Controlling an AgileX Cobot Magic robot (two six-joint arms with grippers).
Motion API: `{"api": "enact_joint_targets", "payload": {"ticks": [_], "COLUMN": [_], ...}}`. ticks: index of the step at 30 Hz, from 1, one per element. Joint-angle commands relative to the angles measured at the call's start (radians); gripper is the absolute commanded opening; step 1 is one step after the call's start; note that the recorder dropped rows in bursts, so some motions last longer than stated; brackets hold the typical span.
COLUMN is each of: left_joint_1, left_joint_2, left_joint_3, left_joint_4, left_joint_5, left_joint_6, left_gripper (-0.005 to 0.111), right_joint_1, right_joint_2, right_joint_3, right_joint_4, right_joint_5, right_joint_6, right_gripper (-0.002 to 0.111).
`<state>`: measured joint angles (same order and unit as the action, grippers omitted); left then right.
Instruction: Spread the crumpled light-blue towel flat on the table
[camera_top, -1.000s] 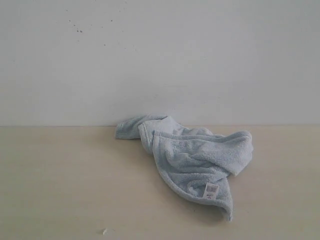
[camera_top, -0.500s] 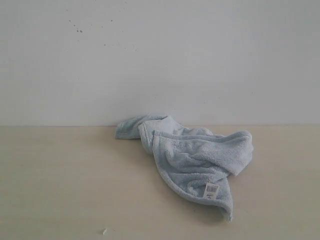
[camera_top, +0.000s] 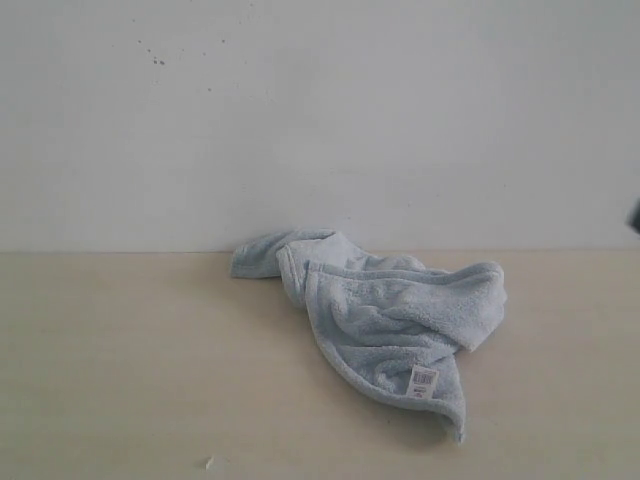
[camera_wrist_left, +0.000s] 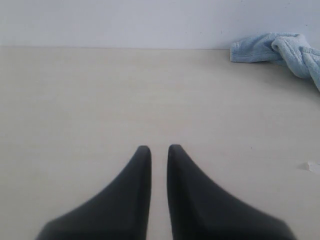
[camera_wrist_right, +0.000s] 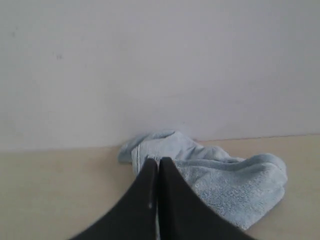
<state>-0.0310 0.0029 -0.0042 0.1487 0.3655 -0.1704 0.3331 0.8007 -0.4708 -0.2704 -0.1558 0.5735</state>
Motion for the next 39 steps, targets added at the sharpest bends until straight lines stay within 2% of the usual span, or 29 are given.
{"api": "enact_joint_targets", "payload": {"ticks": [1, 4, 8, 11, 16, 23, 30, 37, 39], "left_joint_1": [-0.004, -0.004, -0.004, -0.004, -0.004, -0.004, -0.004, -0.004, -0.004], "left_joint_2": [-0.003, -0.003, -0.003, -0.003, -0.003, -0.003, -0.003, -0.003, -0.003], "left_joint_3": [0.004, 0.004, 0.004, 0.004, 0.004, 0.004, 0.004, 0.004, 0.004], "left_joint_4": [-0.007, -0.007, -0.007, -0.007, -0.007, -0.007, -0.007, -0.007, -0.007], "left_joint_5": [-0.007, -0.007, -0.007, -0.007, -0.007, -0.007, -0.007, -0.007, -0.007], "left_joint_6": [0.005, 0.005, 0.005, 0.005, 0.005, 0.005, 0.005, 0.005, 0.005], "left_gripper": [0.013, 0.013, 0.013, 0.013, 0.013, 0.013, 0.013, 0.013, 0.013], "right_joint_1": [0.083, 0.105, 0.109, 0.115, 0.143, 0.198, 0.194, 0.166, 0.159], "right_joint_2": [0.449, 0.739, 1.031, 1.189, 1.374, 1.561, 1.687, 1.775, 1.790], "right_joint_3": [-0.291, -0.549, -0.840, -0.987, -1.163, -1.393, -1.603, -1.696, -1.705], "right_joint_4": [-0.141, -0.219, -0.223, -0.222, -0.192, 0.093, 0.124, 0.190, 0.205], "right_joint_5": [0.012, 0.053, 0.163, 0.242, 0.332, 0.480, 0.571, 0.667, 0.687], "right_joint_6": [-0.085, -0.107, -0.109, -0.109, -0.171, -0.604, -0.617, -0.638, -0.644], "right_gripper": [0.000, 0.007, 0.036, 0.047, 0.047, 0.047, 0.047, 0.047, 0.042]}}
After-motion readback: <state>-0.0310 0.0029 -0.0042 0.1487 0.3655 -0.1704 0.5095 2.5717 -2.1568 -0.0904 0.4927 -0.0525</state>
